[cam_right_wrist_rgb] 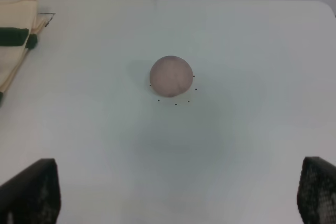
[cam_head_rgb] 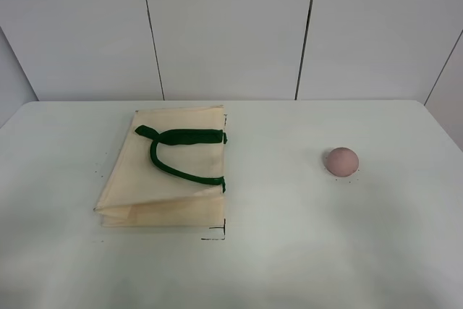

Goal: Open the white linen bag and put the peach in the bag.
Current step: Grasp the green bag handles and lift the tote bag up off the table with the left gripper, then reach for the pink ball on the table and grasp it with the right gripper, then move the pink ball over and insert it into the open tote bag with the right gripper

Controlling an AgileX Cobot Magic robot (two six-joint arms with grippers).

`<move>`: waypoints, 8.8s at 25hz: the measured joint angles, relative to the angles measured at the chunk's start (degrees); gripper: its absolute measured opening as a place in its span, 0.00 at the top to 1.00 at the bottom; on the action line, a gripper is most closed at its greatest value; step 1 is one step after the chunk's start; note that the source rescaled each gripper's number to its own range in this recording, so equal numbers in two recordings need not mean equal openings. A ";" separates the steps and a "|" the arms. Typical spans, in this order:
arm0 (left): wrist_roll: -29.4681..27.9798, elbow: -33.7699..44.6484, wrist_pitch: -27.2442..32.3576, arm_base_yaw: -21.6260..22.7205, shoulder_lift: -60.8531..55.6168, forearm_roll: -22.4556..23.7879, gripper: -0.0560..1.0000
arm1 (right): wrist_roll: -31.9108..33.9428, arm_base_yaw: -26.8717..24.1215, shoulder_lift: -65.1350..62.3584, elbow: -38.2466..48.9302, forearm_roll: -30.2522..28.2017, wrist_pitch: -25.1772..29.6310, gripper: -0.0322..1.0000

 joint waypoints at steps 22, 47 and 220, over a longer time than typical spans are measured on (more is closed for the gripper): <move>0.01 -19.02 -7.38 0.00 47.73 0.00 0.07 | 0.00 0.00 0.00 0.00 0.00 0.00 0.00; -12.57 -68.96 -5.19 -12.68 119.75 -0.41 0.07 | 0.00 0.00 0.00 0.00 0.00 0.00 0.00; -8.74 -96.30 7.89 -16.77 106.83 -1.45 0.95 | -38.45 32.53 130.80 -77.15 36.04 -26.12 0.08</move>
